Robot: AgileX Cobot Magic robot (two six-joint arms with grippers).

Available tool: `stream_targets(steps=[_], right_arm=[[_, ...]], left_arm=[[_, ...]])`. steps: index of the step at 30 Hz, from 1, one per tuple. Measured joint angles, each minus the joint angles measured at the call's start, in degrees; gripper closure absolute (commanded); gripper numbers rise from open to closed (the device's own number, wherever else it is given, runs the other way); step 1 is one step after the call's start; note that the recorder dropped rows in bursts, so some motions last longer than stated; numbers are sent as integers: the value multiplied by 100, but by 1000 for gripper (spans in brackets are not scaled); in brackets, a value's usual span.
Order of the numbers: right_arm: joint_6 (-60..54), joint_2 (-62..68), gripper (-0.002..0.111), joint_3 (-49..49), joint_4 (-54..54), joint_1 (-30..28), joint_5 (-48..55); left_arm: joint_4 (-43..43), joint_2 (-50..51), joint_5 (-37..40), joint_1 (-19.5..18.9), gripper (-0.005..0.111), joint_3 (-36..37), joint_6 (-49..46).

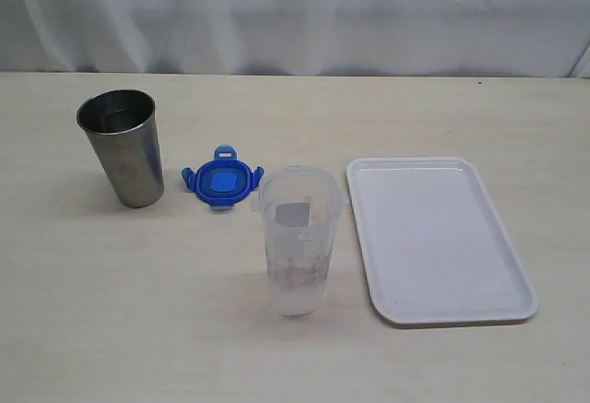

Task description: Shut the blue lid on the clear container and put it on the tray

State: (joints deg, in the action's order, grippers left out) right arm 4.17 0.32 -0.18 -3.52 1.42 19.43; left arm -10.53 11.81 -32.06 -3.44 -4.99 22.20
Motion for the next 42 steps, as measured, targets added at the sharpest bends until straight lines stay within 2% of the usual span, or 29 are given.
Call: stream_targets(steps=[1, 3, 8, 13, 18, 23, 31, 42], right_arm=[[0, 0, 104, 0, 0, 0, 0], [0, 0, 104, 0, 0, 0, 0], [0, 0, 104, 0, 0, 0, 0], [0, 0, 104, 0, 0, 0, 0], [0, 0, 104, 0, 0, 0, 10], [0, 0, 104, 0, 0, 0, 10], [0, 0, 104, 0, 0, 0, 10], [0, 0, 104, 0, 0, 0, 14]], left_arm=[[-43, 187, -67, 0, 14, -32, 0], [-165, 725, -203, 0, 2, -54, 10], [-657, 1912, -371, 0, 2, -54, 21], [-1221, 4053, -1730, 0, 2, -54, -74], [-1362, 6269, -3024, 0, 2, -67, -1149], [-1798, 7802, -3662, 0, 2, -435, -1448], [-2263, 9291, -3662, 0, 2, -1248, -1654], [-2326, 10067, -3698, 0, 2, -2131, -1701]])
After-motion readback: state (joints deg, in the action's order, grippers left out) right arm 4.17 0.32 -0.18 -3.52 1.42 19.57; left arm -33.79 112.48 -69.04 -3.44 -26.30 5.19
